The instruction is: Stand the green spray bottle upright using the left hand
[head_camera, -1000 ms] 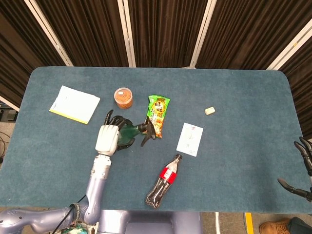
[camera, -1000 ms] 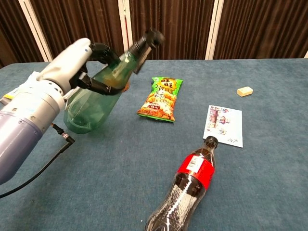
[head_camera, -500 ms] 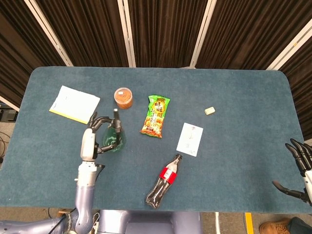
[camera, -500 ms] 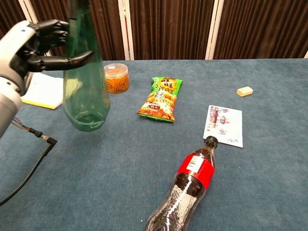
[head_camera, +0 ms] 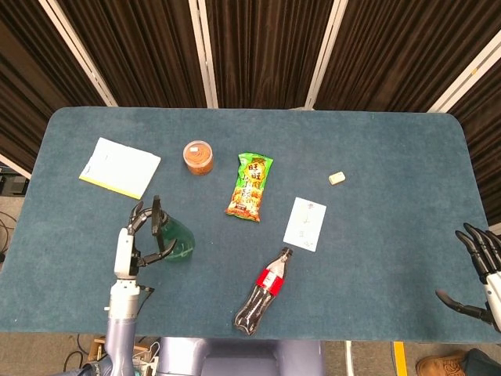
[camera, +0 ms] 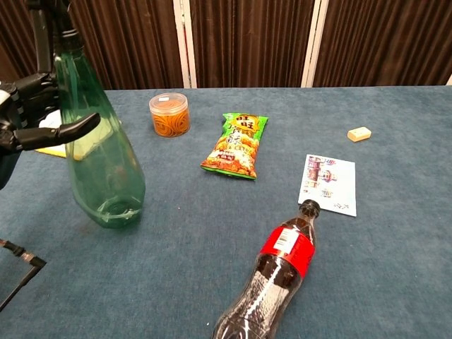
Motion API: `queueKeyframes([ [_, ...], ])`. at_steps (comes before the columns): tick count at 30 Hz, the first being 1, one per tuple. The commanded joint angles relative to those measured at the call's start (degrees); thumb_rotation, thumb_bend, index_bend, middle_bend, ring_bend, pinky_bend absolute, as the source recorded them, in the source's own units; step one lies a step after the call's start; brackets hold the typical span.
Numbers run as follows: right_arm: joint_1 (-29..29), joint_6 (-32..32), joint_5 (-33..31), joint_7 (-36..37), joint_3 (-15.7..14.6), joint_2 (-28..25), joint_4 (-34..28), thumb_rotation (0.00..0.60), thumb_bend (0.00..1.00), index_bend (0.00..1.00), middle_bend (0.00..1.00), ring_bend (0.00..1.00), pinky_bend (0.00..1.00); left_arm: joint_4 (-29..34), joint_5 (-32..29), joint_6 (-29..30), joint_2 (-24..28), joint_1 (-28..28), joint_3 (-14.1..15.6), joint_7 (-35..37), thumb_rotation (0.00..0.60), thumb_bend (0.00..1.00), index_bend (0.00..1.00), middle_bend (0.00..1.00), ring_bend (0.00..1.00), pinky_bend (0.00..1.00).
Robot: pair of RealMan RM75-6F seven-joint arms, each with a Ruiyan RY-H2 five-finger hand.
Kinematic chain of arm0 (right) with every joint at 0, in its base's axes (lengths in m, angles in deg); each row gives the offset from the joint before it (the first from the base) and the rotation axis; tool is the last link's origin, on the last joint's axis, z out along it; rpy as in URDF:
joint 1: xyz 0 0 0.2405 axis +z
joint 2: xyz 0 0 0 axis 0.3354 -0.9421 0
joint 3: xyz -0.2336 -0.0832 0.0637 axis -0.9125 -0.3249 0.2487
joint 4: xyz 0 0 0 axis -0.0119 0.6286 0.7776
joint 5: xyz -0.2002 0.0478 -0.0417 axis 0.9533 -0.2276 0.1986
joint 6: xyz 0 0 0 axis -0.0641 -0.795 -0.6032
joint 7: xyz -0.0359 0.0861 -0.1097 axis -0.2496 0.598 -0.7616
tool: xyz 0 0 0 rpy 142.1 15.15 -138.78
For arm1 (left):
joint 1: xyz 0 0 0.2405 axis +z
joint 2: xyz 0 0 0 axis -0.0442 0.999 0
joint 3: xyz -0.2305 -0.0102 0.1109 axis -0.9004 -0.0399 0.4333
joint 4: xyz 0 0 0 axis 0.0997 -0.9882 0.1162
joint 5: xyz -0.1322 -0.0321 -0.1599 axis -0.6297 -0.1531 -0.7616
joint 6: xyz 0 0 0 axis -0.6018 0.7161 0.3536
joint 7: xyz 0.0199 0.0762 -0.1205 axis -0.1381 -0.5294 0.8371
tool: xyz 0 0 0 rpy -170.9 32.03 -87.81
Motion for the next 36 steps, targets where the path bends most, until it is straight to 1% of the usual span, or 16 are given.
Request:
queueKeyframes([
  [1, -0.03, -0.05, 0.11, -0.16, -0.10, 0.02, -0.10, 0.600, 0.18, 0.00, 0.00, 0.00, 0.00, -3.49, 2.14, 0.64, -0.26, 0.75, 1.32, 2.39, 0.600, 0.58, 0.75, 0.49, 0.22, 0.03],
  [2, -0.03, -0.05, 0.08, -0.34, -0.10, 0.05, -0.09, 0.600, 0.18, 0.00, 0.00, 0.00, 0.00, -5.04, 3.00, 0.84, -0.52, 0.80, 1.79, 2.53, 0.600, 0.58, 0.75, 0.49, 0.22, 0.03],
  [5, 0.09, 0.17, 0.11, -0.64, -0.16, 0.17, -0.22, 0.600, 0.18, 0.00, 0.00, 0.00, 0.00, -7.02, 3.70, 1.12, -1.24, 1.06, 2.13, 3.15, 0.600, 0.57, 0.74, 0.48, 0.22, 0.03],
  [8, 0.20, 0.43, 0.07, -0.88, -0.22, 0.23, -0.33, 0.600, 0.18, 0.00, 0.00, 0.00, 0.00, -8.51, 3.92, 0.79, -1.68, 1.25, 2.30, 3.55, 0.600, 0.52, 0.71, 0.46, 0.22, 0.03],
  [10, 0.23, 0.50, -0.08, -1.00, -0.19, 0.23, -0.36, 0.600, 0.18, 0.00, 0.00, 0.00, 0.00, -10.27, 4.71, 1.28, -2.19, 1.23, 2.31, 3.14, 0.600, 0.47, 0.65, 0.44, 0.22, 0.03],
  [12, 0.23, 0.44, -0.19, -1.10, -0.13, 0.28, -0.38, 0.600, 0.18, 0.00, 0.00, 0.00, 0.00, -12.44, 6.05, 2.05, -2.87, 1.13, 2.70, 3.07, 0.600, 0.41, 0.53, 0.41, 0.20, 0.03],
  [15, 0.37, 0.63, -0.12, -1.08, -0.18, 0.38, -0.39, 0.600, 0.18, 0.00, 0.00, 0.00, 0.00, -15.20, 7.18, 2.77, -3.93, 1.16, 3.00, 3.88, 0.600, 0.34, 0.39, 0.37, 0.18, 0.03],
  [17, 0.56, 1.06, -0.12, -1.11, -0.27, 0.39, -0.46, 0.600, 0.18, 0.00, 0.00, 0.00, 0.00, -16.56, 7.67, 3.21, -4.53, 1.16, 3.03, 4.08, 0.600, 0.31, 0.31, 0.35, 0.18, 0.03],
  [21, 0.63, 1.22, 0.02, -1.65, -0.41, 0.47, -0.61, 0.600, 0.18, 0.00, 0.00, 0.00, 0.00, -18.12, 8.33, 4.09, -5.15, 1.33, 2.87, 5.60, 0.600, 0.27, 0.22, 0.31, 0.17, 0.03],
  [24, 0.57, 1.00, -0.23, -1.64, -0.28, 0.49, -0.73, 0.600, 0.18, 0.00, 0.00, 0.00, 0.00, -19.07, 8.73, 4.54, -5.12, 1.56, 2.94, 6.93, 0.600, 0.21, 0.11, 0.24, 0.13, 0.03],
  [27, 0.46, 0.79, -0.42, -1.48, -0.23, 0.49, -0.75, 0.600, 0.18, 0.00, 0.00, 0.00, 0.00, -19.67, 8.74, 4.59, -5.08, 1.86, 3.08, 7.70, 0.600, 0.18, 0.06, 0.19, 0.10, 0.03],
  [31, 0.41, 0.74, -0.45, -1.67, -0.28, 0.50, -0.75, 0.600, 0.18, 0.00, 0.00, 0.00, 0.00, -20.32, 8.80, 4.65, -4.91, 2.35, 3.39, 8.61, 0.600, 0.16, 0.04, 0.14, 0.08, 0.03],
  [36, 0.51, 1.00, -0.54, -2.10, -0.29, 0.61, -0.77, 0.600, 0.18, 0.00, 0.00, 0.00, 0.00, -20.54, 9.33, 6.19, -4.38, 3.43, 3.83, 10.19, 0.600, 0.15, 0.00, 0.08, 0.03, 0.03],
])
